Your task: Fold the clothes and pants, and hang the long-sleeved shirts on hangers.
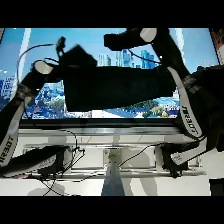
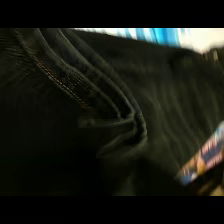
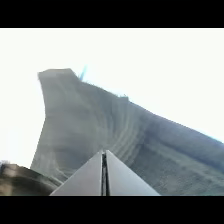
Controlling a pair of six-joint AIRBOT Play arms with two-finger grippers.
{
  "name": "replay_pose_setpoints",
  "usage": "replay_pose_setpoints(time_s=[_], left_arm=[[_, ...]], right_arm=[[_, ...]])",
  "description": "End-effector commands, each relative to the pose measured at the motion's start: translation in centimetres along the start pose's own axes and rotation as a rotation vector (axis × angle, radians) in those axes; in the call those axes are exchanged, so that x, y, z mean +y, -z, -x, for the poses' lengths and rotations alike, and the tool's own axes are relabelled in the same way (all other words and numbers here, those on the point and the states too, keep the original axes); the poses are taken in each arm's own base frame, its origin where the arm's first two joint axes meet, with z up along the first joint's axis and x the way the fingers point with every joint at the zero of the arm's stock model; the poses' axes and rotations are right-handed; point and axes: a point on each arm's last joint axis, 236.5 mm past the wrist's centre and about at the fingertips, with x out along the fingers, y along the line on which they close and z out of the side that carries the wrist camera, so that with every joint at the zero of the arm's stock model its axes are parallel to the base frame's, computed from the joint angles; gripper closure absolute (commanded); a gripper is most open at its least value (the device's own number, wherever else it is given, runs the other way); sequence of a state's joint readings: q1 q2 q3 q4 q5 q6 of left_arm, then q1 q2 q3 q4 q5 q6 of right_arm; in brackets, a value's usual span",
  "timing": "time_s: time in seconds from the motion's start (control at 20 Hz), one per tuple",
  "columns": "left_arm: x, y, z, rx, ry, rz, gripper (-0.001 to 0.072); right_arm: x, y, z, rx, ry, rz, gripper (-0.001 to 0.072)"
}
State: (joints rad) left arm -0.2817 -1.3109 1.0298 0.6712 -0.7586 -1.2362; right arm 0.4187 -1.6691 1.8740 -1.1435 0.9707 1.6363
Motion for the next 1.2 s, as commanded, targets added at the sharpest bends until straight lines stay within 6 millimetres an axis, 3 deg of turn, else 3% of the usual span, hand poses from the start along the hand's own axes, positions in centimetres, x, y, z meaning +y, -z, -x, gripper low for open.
replay_pose_setpoints(time_s=[0.0, 0.1, 0.25, 0.45, 0.65, 0.85, 1.0, 1.15], left_arm=[[-1.8, 2.3, -1.8, 0.062, 0.023, -0.123, 0.0045], [-1.4, 1.6, -0.2, 0.053, 0.02, -0.152, 0.0045], [1.7, -0.4, 3.7, 0.013, -0.073, -0.187, 0.0074], [9.8, -1.8, 10.5, -0.008, -0.268, -0.09, 0.0074], [17.9, 1.4, 14.6, 0.091, -0.414, 0.042, 0.0074], [22.8, 5.0, 14.3, 0.084, -0.451, 0.202, 0.0074], [23.7, 7.1, 11.4, 0.08, -0.39, 0.283, 0.0074], [23.7, 6.9, 8.3, 0.04, -0.279, 0.367, 0.0074]], right_arm=[[-2.6, -2.4, 3.2, -0.065, 0.05, -0.002, 0.0684], [-3.0, -2.4, 3.3, -0.065, 0.067, 0.008, 0.0684], [-2.9, -2.3, 3.1, -0.06, 0.065, 0.009, 0.0684], [-2.9, -2.3, 3.1, -0.061, 0.066, 0.009, 0.0684], [-2.9, -2.3, 3.1, -0.061, 0.066, 0.009, 0.0684], [-2.8, -2.2, 3.1, -0.055, 0.065, 0.008, 0.0684], [-2.7, -1.7, 3.1, -0.037, 0.062, 0.007, 0.0684], [-1.8, -1.3, 2.7, -0.027, 0.052, 0.031, 0.0684]])
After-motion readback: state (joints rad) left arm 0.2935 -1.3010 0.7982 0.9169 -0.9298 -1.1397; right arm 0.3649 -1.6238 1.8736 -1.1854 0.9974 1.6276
